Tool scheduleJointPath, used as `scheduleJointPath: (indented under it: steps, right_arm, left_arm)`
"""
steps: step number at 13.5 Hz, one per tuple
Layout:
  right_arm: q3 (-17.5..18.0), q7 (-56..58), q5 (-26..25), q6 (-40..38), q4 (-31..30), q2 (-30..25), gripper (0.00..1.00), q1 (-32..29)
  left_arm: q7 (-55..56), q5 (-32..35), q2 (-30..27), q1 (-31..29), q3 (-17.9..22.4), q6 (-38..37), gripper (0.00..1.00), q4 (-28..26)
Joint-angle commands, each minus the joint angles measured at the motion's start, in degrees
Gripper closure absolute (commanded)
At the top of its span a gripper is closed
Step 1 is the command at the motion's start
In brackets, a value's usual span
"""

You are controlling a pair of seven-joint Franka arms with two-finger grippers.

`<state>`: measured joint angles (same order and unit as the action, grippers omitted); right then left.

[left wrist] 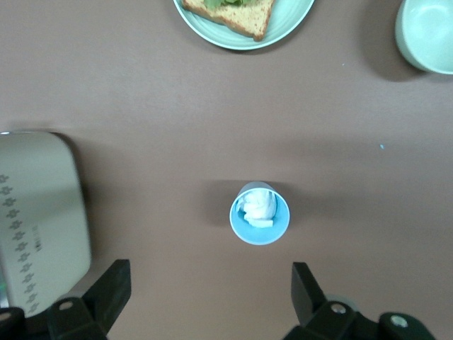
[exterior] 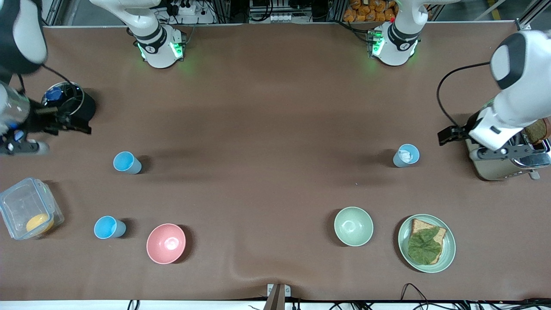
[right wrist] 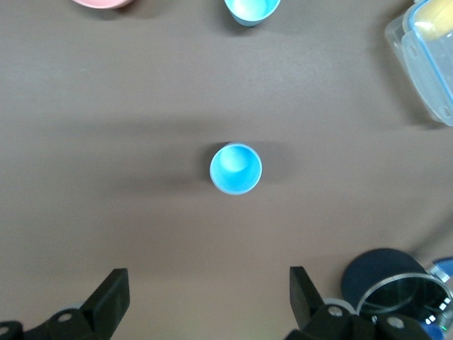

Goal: Stack blue cups with both arms
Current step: 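Grasp the tissue cup with the left gripper while the right gripper grasps another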

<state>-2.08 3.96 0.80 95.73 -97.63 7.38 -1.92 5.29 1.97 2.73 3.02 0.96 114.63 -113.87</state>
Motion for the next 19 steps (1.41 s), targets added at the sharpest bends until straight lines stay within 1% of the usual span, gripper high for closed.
scheduleJointPath:
  steps: [1,3,4,7,8,9,10,11,12,13,14,15,17,18,19]
  right_arm:
    - [0.5,0.26,-0.18,5.24,0.68,7.8,0.0,-1.94]
    - [0.41,0.26,-0.18,8.67,0.6,12.55,0.0,-1.95]
    - [0.41,0.26,-0.27,9.47,0.6,13.88,0.0,-2.21]
    - [0.33,0.35,-0.8,13.24,0.07,19.06,0.0,-3.0]
    - [0.33,0.35,-0.88,14.47,-0.28,20.12,0.0,-3.52]
    - [0.41,0.61,-0.88,15.53,-1.41,20.48,0.0,-3.79]
    - [0.33,0.61,-0.88,17.37,-2.91,20.57,0.0,-3.88]
    - [0.33,0.61,-0.88,19.3,-5.01,20.57,0.0,-3.97]
    - [0.41,0.61,-0.88,20.8,-6.6,20.57,0.0,-4.23]
    - [0.41,0.61,-0.88,21.77,-7.57,20.57,0.0,-4.32]
    - [0.41,0.61,-0.88,22.3,-8.19,20.66,0.0,-4.41]
    - [0.41,0.61,-0.88,22.4,-8.8,21.09,0.0,-4.67]
    - [0.5,0.61,-0.71,22.4,-9.86,21.62,0.0,-4.76]
    - [0.5,0.78,-0.71,22.31,-10.04,21.62,0.0,-4.67]
    - [0.5,0.79,-0.71,21.96,-10.04,21.45,0.0,-4.67]
  left_arm:
    - [-0.72,-0.74,-1.15,-0.65,-0.43,10.58,0.0,-9.5]
    - [-0.72,-0.65,0.33,-0.56,-0.52,16.75,0.0,-13.03]
    - [-0.72,-0.65,2.17,-0.56,-0.61,18.16,0.0,-13.39]
    - [-0.72,-0.74,4.99,-0.65,-0.52,24.22,0.0,-17.07]
    - [-0.72,-0.74,6.57,-0.91,-0.52,25.55,0.0,-17.09]
    - [-0.89,-0.65,7.8,-1.78,-0.61,26.6,0.02,-17.0]
    - [-1.07,-0.65,8.6,-1.88,-0.61,27.48,0.07,-17.0]
    - [-1.16,-0.65,9.13,-1.79,-0.7,27.67,0.08,-17.0]
    - [-1.24,-0.65,9.65,-1.88,-0.7,27.76,0.1,-17.0]
    - [-1.16,-0.65,10.61,-1.88,-0.7,28.02,0.17,-16.91]
    - [-1.16,-0.74,11.41,-1.53,-0.78,28.63,0.3,-16.82]
    - [-0.81,-0.74,12.02,-1.35,-0.78,29.24,0.45,-16.82]
    - [-0.72,-1.17,12.82,-1.26,-0.87,29.43,1.0,-16.47]
    - [-0.63,-1.26,12.82,-1.18,-1.13,29.43,1.0,-16.47]
    - [-0.8,-1.26,12.39,-1.35,-2.44,29.43,1.0,-16.47]
